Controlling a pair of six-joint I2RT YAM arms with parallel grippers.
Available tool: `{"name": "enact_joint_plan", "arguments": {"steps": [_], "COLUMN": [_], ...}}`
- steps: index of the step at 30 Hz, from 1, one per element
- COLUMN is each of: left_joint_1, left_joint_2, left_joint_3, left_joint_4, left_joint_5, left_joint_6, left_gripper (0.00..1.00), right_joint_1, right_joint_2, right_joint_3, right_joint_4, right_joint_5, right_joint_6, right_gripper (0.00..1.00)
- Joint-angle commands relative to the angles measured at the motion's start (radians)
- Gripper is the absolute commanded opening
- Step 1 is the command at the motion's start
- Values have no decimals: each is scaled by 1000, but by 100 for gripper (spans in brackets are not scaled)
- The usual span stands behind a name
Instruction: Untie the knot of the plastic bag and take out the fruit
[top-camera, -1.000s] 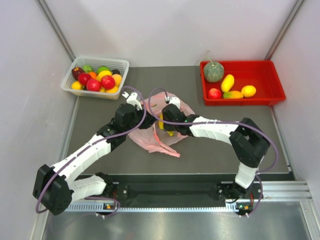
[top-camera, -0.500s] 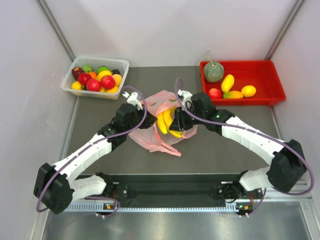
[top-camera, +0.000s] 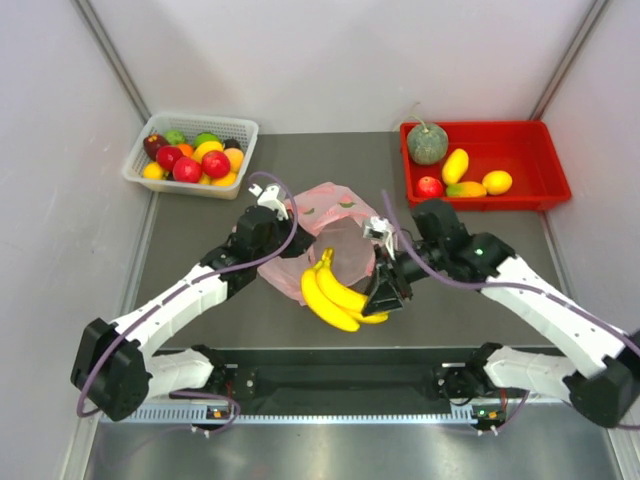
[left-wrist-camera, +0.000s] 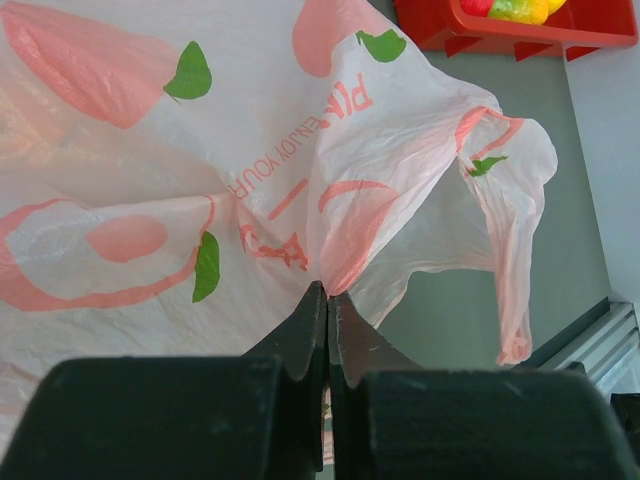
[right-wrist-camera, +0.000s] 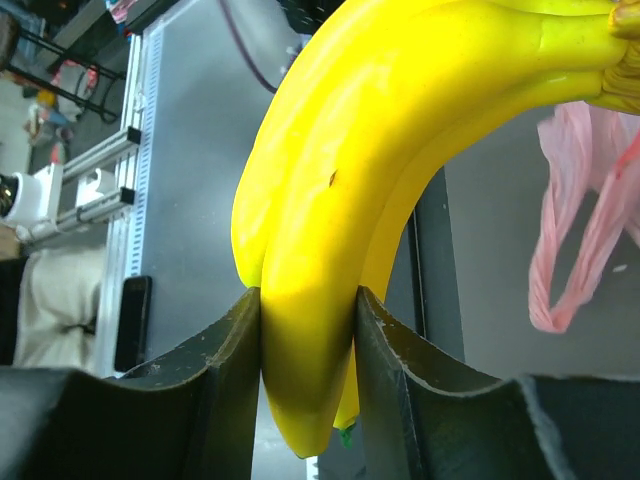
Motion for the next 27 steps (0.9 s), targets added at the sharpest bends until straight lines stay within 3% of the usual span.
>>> {"name": "enact_joint_plan", "arguments": {"steps": [1, 3, 7, 9, 13, 16, 24, 27], "left_joint_1": [-2, 0, -2, -2, -2, -2, -2, -2], "left_joint_2": [-1, -3, -14, -14, -12, -12, -40, -53], "left_joint_3": [42, 40, 29, 26, 29, 41, 65, 55], "left_joint_4": [48, 49, 48, 45, 40, 26, -23, -29], "left_joint_5": [-17, -22, -25, -23, -6, 9, 41, 61], "left_joint_6": [15, 15, 17, 18, 18, 21, 31, 24], "left_gripper": [0, 0, 0, 0, 0, 0, 0, 0], "right_joint_1": [7, -6, -97, -140, -274, -396, -628, -745], "right_joint_2": [-148, -194, -289, -291, -227, -112, 336, 478], "right_joint_3": [38, 61, 106, 116, 115, 132, 314, 403], "right_joint_4": [-10, -8, 64, 105, 205, 251, 421, 493], "right_joint_5": [-79, -13, 382, 504, 884, 1034, 1076, 1015], "right_joint_6": [-116, -121, -16, 40, 160, 276, 304, 379], "right_gripper": [0, 0, 0, 0, 0, 0, 0, 0]}}
